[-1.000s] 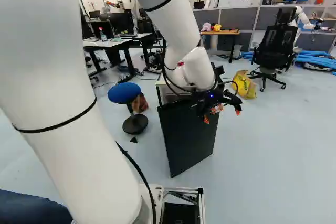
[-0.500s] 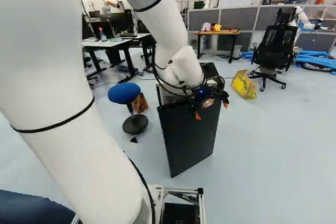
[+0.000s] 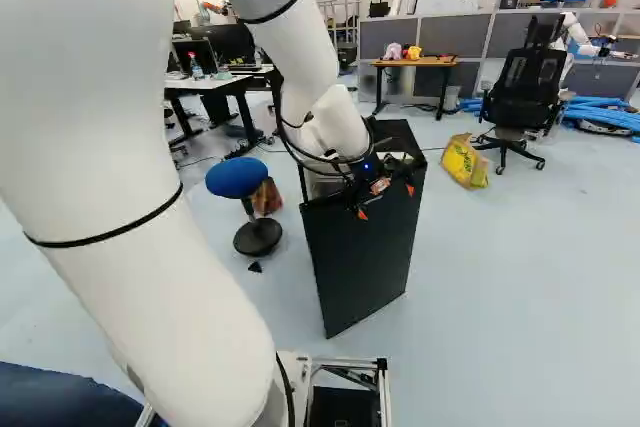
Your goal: Grab a drink from the fridge
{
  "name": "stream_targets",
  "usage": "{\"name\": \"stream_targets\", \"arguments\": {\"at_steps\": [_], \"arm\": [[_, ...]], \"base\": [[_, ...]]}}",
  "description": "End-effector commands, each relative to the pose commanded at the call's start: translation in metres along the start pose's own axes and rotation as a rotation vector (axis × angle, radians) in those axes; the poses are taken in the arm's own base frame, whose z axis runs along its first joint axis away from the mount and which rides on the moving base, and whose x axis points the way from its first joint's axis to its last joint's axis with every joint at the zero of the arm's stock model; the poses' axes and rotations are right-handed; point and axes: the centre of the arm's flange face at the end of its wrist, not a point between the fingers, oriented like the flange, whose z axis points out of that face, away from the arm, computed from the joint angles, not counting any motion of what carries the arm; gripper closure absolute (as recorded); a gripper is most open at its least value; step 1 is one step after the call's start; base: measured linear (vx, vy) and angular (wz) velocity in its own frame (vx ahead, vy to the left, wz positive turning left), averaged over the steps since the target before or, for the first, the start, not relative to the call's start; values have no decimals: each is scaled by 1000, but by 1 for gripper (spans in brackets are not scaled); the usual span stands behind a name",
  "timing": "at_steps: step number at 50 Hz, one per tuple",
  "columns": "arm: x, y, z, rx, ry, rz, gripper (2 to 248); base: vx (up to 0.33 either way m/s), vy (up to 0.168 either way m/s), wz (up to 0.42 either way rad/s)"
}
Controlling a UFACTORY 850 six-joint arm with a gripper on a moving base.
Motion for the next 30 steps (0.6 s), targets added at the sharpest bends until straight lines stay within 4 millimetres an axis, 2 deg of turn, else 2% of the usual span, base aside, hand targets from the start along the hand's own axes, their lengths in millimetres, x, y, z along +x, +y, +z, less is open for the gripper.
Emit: {"name": "stream_targets", "arguments": {"at_steps": [30], "arm": [[33, -2, 3, 1, 25, -41, 3]], "base": [[0, 0, 0]]}}
